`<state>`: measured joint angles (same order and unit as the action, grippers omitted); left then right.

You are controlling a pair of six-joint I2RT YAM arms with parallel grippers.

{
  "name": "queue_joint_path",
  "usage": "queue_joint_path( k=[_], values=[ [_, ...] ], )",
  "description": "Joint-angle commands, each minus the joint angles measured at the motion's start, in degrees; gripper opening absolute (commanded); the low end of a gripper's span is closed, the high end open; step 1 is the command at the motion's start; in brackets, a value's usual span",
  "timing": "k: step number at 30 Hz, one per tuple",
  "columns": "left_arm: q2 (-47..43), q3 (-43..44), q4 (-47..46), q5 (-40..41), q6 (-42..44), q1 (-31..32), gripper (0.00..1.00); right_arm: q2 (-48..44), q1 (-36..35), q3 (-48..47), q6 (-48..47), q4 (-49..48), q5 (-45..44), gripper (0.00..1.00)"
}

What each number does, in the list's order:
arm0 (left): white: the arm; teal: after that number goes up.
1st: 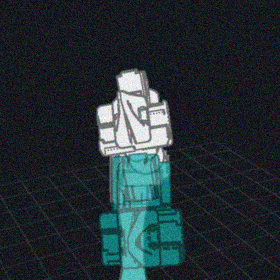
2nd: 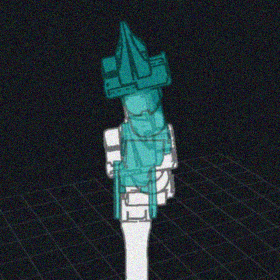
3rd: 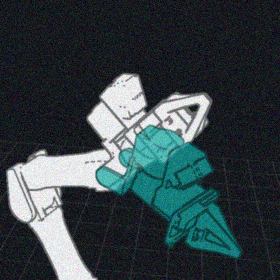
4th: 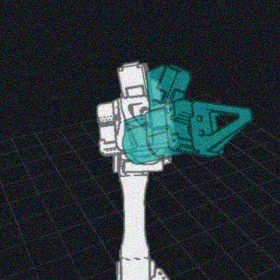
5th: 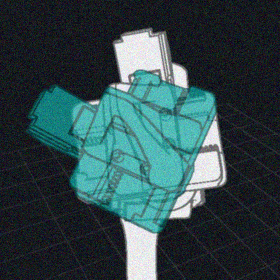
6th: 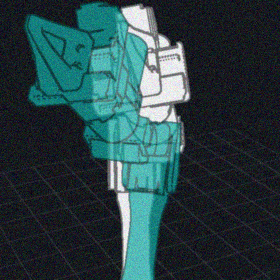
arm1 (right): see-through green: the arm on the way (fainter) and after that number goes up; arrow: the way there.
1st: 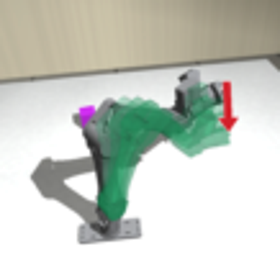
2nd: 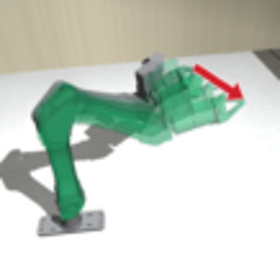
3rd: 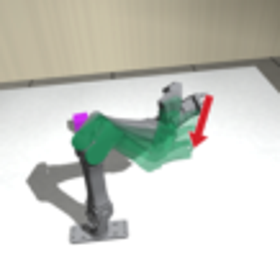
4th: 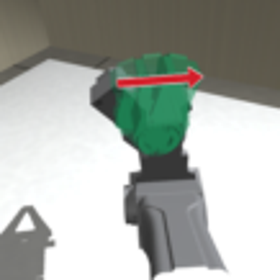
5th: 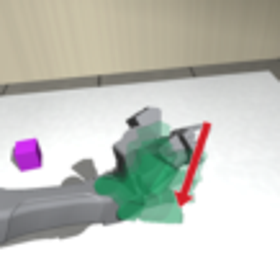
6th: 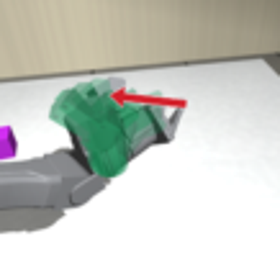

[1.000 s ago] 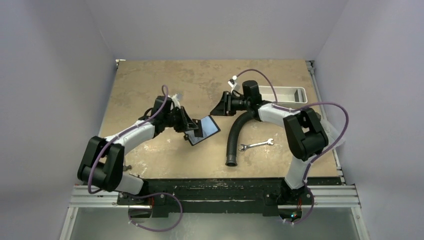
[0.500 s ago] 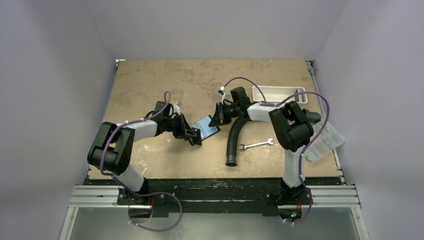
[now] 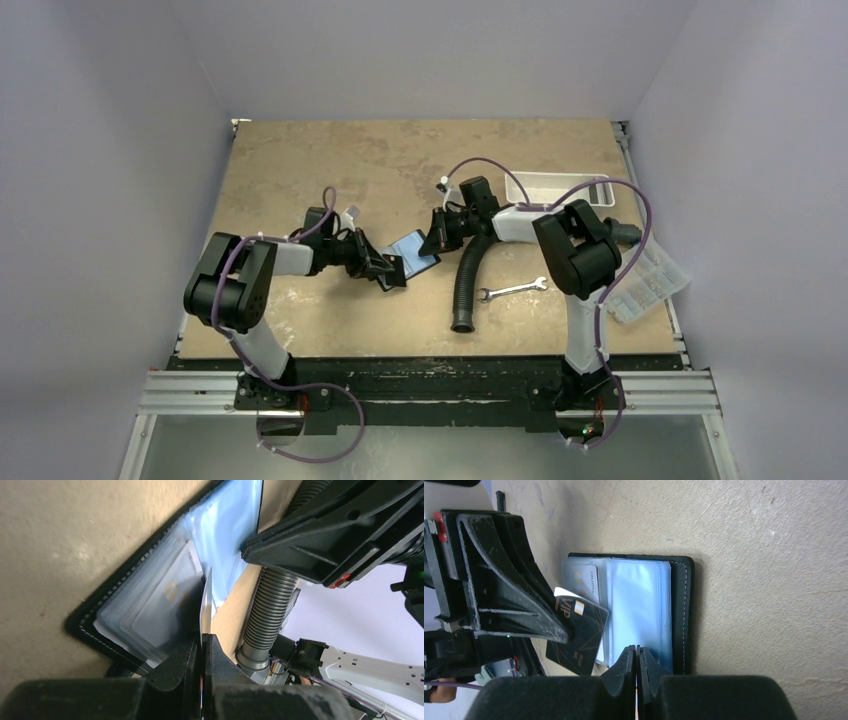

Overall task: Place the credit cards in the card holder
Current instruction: Insert the credit card into the card holder.

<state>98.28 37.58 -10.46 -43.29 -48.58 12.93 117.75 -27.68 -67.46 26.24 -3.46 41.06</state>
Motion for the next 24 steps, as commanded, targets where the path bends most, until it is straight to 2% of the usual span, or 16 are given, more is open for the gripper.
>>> queue_joint_path(
  k=[1, 10, 17, 24],
  values=[
    [1.34, -1.01, -4.16, 2.21, -2.52, -2.09, 0.0, 0.54, 0.02, -1.49, -1.8, 0.34, -2.21, 0.03],
    [4.74, 0.73, -7.82, 0.52, -3.62, -2.21, 0.0, 0.88, 0.0, -1.44, -1.98, 0.53, -2.22, 0.01],
    [4.53, 1.42, -9.37, 0.81, -1.49, -2.21, 0.0, 1.55, 0.06, -1.92, -1.81, 0.39, -1.79, 0.0],
    [5.04, 0.93, -13.89, 0.9, -3.59, -2.12, 0.0, 1.79, -0.08, -2.48, -1.63, 0.24, -1.29, 0.0]
  ],
)
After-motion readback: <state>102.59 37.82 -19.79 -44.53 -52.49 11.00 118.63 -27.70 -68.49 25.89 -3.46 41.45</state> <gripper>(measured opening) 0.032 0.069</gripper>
